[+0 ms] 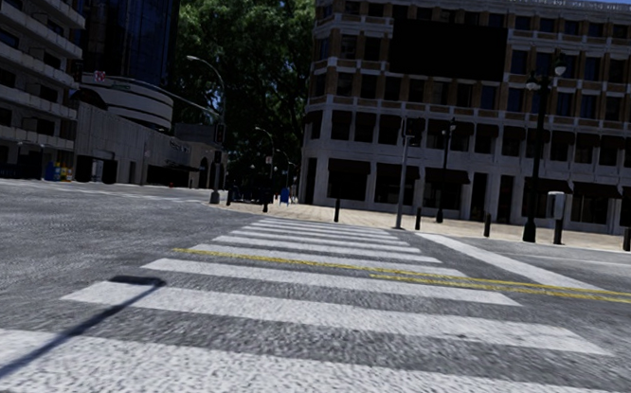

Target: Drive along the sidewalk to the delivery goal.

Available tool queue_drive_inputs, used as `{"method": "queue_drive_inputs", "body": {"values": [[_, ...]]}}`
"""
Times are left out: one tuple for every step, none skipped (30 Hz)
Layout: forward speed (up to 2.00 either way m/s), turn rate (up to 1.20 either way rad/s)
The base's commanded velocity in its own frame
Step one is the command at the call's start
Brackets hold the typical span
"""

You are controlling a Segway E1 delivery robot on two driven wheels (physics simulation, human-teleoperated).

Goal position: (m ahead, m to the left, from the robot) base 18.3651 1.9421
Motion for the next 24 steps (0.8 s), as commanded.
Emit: {"method": "queue_drive_inputs", "body": {"values": [[2.0, 0.0], [2.0, 0.0], [2.0, 0.0], [2.0, 0.0], [2.0, 0.0], [2.0, 0.0], [2.0, 0.0], [2.0, 0.0], [2.0, 0.0], [2.0, 0.0], [2.0, 0.0], [2.0, 0.0], [2.0, 0.0], [2.0, 0.0], [2.0, 0.0], [2.0, 0.0], [2.0, 0.0], [2.0, 0.0], [2.0, 0.0], [2.0, 0.0], [2.0, 0.0], [2.0, 0.0], [2.0, 0.0], [2.0, 0.0]]}}
